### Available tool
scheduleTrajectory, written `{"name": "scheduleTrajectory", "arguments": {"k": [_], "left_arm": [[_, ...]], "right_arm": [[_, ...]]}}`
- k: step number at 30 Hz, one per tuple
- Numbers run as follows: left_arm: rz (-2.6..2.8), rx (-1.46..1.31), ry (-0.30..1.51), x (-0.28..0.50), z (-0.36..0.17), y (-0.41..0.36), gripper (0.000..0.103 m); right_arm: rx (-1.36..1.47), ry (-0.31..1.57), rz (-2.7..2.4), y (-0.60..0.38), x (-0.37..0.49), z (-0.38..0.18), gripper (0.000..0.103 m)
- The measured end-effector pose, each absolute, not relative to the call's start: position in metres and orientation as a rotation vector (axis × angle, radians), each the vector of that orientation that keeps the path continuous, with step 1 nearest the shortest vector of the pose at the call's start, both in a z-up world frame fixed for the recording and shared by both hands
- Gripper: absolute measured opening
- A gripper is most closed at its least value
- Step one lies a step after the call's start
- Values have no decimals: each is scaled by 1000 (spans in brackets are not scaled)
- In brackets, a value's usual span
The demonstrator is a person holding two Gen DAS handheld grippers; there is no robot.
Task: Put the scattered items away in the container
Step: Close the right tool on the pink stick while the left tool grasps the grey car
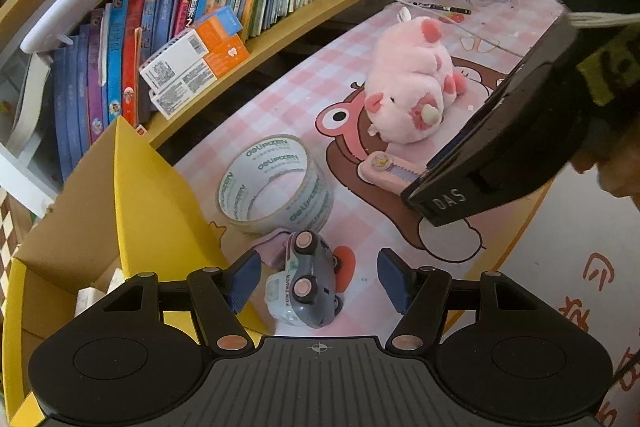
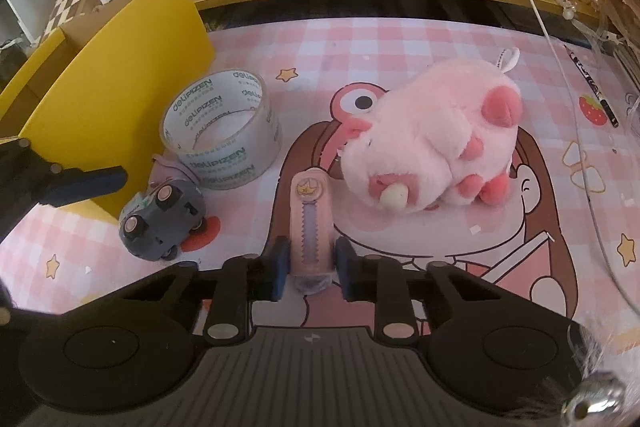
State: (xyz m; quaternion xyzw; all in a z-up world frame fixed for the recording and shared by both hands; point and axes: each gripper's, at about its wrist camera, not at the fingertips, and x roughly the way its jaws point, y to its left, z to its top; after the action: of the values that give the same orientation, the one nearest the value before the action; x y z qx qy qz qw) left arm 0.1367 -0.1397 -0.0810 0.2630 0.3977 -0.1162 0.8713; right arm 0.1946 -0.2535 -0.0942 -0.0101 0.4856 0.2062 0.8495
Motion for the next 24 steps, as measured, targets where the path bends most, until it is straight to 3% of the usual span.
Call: {"name": "scheduleTrajectory", "arguments": {"k": [7,9,11,24], "left_arm": [[-233,565,853,144,-88,-141,46],[-232,563,843,144,-86,-140,32],[-244,546,840,144,-83,-139,23],[-300,572,830,137,-83,-149,26]], "right_arm": [[-26,1028,408,-266,184,-93,23],[-21,1031,401,-270,182,-92,23],[-19,1032,398,-272,179,-92,23],[-29,1034,397,-272,173,-91,23]]}}
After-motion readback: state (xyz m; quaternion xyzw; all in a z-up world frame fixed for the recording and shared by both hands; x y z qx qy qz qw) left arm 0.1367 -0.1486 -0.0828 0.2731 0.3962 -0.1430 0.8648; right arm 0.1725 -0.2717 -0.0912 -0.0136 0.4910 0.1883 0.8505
